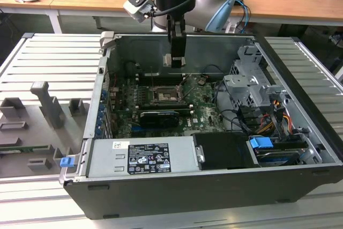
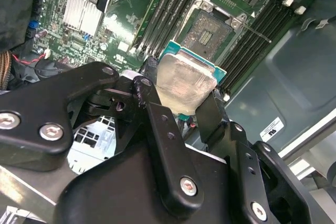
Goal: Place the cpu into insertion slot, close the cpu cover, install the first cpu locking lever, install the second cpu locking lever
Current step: 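Place the cpu into insertion slot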
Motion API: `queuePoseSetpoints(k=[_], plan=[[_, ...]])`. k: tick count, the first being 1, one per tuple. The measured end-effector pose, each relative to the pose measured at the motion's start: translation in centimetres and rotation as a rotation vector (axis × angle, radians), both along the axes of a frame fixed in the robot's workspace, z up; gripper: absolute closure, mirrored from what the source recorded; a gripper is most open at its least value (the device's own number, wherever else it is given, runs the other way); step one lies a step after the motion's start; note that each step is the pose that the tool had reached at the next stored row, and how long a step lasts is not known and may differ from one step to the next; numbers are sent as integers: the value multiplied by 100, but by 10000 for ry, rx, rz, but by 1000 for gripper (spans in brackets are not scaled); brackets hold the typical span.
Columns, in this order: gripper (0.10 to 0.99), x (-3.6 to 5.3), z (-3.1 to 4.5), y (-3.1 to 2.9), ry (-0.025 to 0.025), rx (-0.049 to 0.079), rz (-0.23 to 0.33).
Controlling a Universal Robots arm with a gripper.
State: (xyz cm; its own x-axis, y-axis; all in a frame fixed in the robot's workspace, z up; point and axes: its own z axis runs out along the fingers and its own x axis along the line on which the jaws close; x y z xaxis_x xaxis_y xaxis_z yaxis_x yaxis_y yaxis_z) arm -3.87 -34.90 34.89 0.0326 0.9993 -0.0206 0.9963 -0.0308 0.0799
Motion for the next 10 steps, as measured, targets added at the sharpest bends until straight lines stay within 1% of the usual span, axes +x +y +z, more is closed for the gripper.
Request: queuePoseSetpoints(k=[10], plan=[[549, 0, -52, 0, 0, 0, 0]])
